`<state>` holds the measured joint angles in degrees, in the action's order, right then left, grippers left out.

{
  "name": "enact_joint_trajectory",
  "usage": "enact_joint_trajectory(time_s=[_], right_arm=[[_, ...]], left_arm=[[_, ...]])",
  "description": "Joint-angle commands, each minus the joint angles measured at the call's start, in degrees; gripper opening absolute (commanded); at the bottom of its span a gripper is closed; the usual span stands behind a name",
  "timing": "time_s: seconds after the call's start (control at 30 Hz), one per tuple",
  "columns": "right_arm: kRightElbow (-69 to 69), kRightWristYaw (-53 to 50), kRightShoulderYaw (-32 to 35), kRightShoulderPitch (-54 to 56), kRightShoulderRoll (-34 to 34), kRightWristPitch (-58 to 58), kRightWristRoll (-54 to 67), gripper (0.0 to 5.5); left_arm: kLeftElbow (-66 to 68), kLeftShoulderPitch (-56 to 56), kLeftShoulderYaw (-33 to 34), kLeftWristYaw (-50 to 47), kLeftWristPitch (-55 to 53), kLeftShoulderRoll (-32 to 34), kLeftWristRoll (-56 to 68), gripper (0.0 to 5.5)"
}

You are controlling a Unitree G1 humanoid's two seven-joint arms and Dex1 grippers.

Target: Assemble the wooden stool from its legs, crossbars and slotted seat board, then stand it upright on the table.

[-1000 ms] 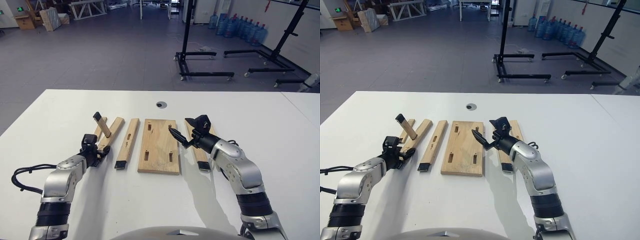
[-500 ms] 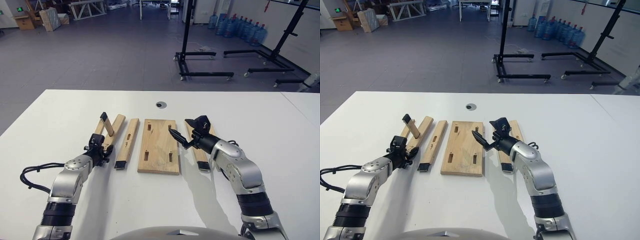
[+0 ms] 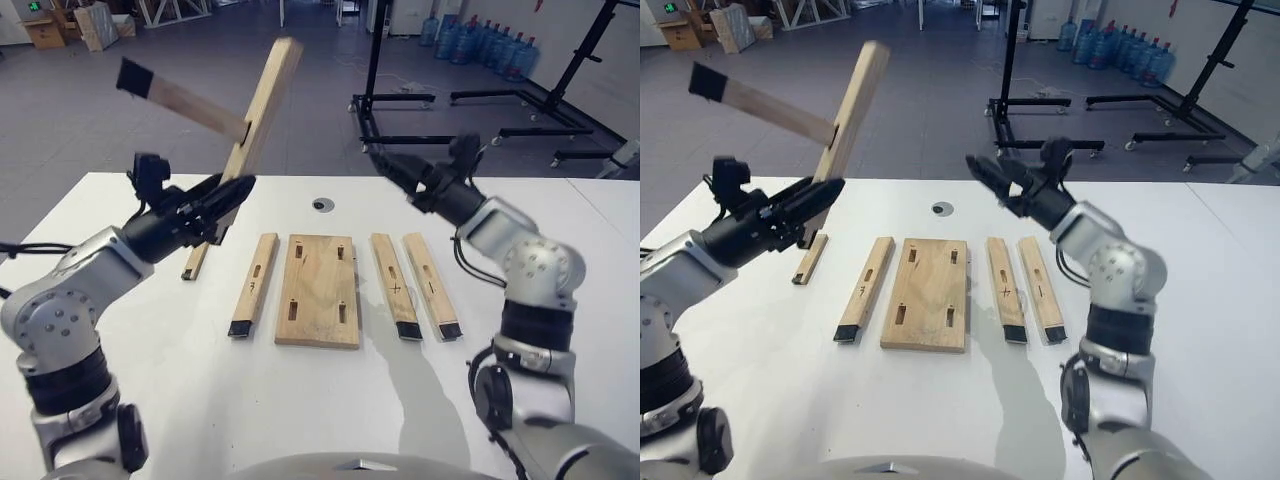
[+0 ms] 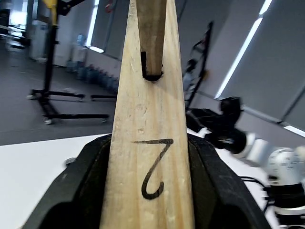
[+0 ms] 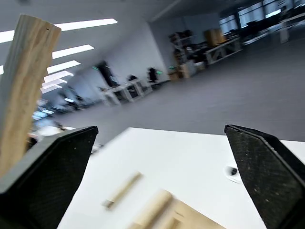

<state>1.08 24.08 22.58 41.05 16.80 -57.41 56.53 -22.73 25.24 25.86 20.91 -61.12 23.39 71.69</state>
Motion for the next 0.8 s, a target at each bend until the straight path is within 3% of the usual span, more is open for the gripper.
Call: enact_joint_trajectory(time_s=[0.03, 0.17, 0.3, 0.8], right_arm=[[-5.50, -2.09, 3.88, 8.26, -2.33, -9.08, 16.31, 4.90], [-3.63, -7.31, 3.80, 6.82, -6.59, -8.52, 25.36, 4.90], [-2.93, -10.26, 1.58, 6.04, -8.11, -7.00, 27.13, 5.39], [-3.12, -15.89, -2.98, 8.94, -8.63, -3.43, 35.40, 5.40]], left_arm=[[7.25, 4.19, -1.35, -5.81, 0.04, -3.73, 12.08, 2.04], [8.73, 4.14, -4.96, -5.75, 0.12, -3.78, 15.05, 2.04], [8.04, 4.17, -7.52, -5.73, 0.57, -3.39, 18.08, 2.04], [7.44, 0.96, -13.94, -5.50, 0.42, 0.75, 24.72, 2.04]])
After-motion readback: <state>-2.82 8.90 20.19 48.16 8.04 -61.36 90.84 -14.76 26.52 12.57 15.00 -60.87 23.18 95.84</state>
